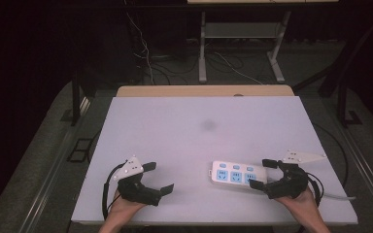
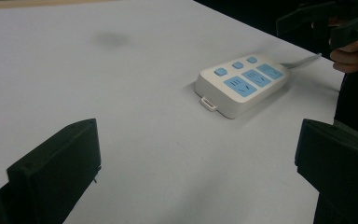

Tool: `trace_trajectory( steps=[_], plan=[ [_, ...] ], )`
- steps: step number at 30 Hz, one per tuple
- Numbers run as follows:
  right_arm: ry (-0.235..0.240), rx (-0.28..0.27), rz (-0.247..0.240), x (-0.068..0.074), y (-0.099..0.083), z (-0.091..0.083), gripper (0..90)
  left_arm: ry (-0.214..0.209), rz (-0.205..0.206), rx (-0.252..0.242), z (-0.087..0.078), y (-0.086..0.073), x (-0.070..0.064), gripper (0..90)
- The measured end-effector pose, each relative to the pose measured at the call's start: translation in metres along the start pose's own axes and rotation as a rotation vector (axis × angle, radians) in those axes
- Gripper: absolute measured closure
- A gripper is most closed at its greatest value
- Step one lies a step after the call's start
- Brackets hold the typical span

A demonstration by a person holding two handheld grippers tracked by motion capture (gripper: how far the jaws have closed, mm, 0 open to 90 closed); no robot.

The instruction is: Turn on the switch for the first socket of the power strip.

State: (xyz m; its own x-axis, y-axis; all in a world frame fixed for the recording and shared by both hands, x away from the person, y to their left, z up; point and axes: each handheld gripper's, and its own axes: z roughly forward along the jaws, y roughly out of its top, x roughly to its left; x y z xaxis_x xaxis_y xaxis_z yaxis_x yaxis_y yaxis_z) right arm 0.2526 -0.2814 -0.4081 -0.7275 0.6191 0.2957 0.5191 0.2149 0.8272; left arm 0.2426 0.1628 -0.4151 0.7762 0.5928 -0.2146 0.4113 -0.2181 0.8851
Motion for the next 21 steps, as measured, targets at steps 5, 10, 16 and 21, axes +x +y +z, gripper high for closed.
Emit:
trace_trajectory(
  steps=[5,10,16,21],
  plan=[
    [-0.004,0.000,0.003,0.0005,-0.0009,-0.0013,0.2,-0.020,-0.001,0.003,0.0002,0.0002,0.0017,0.0],
    [-0.005,0.003,0.006,-0.0001,-0.0019,-0.0041,0.2,-0.028,-0.005,-0.005,0.0007,0.0010,0.0031,0.0],
    [-0.009,0.001,0.013,-0.0010,-0.0024,-0.0075,0.2,-0.033,-0.003,-0.003,0.0018,0.0015,0.0028,0.0],
    [-0.009,0.002,0.013,-0.0014,-0.0002,-0.0101,0.2,-0.038,0.005,0.003,0.0029,0.0017,0.0025,0.0]
  ],
)
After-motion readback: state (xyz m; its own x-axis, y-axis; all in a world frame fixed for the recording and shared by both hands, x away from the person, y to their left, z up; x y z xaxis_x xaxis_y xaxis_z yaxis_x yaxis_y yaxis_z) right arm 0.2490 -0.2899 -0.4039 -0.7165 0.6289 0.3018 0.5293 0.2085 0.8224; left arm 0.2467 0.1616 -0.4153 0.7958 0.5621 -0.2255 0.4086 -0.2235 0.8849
